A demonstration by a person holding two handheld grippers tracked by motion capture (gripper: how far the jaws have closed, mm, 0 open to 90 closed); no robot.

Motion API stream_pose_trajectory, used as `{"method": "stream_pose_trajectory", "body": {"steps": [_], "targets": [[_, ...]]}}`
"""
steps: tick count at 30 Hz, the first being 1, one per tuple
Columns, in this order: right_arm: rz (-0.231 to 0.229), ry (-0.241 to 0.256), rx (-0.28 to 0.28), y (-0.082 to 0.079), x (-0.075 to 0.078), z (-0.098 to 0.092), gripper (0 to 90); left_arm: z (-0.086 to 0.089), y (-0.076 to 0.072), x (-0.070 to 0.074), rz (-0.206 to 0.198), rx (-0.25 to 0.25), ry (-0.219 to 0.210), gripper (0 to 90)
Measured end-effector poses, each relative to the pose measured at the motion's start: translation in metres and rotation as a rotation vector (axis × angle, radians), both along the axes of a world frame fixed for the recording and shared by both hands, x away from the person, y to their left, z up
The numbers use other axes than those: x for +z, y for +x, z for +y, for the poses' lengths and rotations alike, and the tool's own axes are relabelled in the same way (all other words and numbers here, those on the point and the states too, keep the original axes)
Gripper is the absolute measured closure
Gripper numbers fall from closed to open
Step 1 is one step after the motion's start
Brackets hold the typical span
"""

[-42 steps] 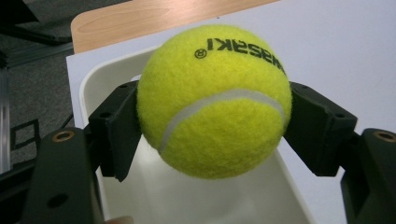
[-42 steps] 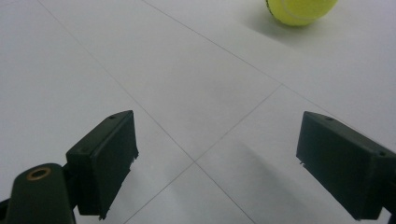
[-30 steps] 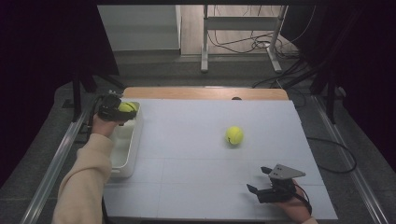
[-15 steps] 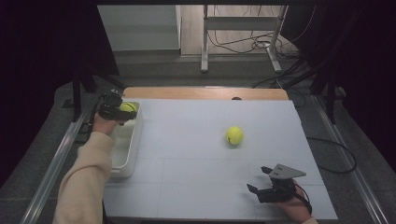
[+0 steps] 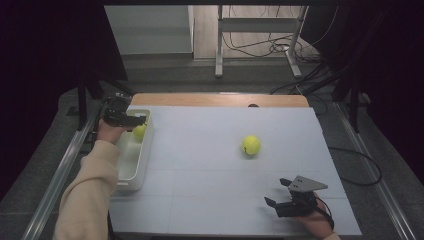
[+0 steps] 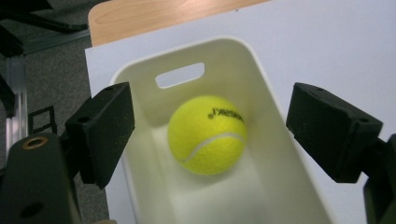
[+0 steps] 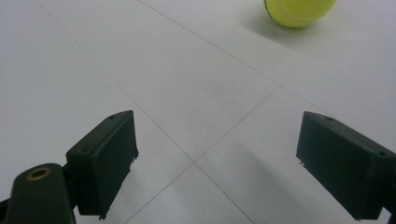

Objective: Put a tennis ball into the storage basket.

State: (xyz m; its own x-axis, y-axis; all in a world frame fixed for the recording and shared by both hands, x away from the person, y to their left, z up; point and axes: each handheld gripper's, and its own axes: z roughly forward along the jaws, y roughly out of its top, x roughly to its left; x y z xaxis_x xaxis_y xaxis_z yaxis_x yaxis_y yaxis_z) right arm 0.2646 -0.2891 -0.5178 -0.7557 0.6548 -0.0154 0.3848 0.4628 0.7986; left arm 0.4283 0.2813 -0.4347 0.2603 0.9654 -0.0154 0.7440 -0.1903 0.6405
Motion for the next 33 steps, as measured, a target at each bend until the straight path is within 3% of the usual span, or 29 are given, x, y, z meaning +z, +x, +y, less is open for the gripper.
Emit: {"method": "stream_pose_trajectory", "body": {"steps": [3, 7, 11, 17, 33], "targets": [[0.001, 0.001, -0.002, 0.0, 0.0, 0.0, 12.6, 0.0, -0.003, 0.002, -0.006, -0.018, -0.011, 15.6], [0.001, 0.001, -0.001, 0.0, 0.0, 0.0, 12.6, 0.002, -0.012, 0.008, -0.043, -0.037, -0.064, 15.6], [0.0, 0.001, -0.002, 0.0, 0.0, 0.0, 12.6, -0.001, -0.021, 0.009, -0.063, -0.071, -0.065, 15.8], [0.002, 0.007, 0.001, 0.001, 0.0, 0.0, 12.6, -0.008, -0.034, 0.009, -0.091, -0.112, -0.1, 15.8], [-0.001, 0.014, 0.011, 0.007, 0.0, 0.003, 12.6, -0.026, -0.071, 0.014, -0.227, -0.199, -0.197, 16.1]]}}
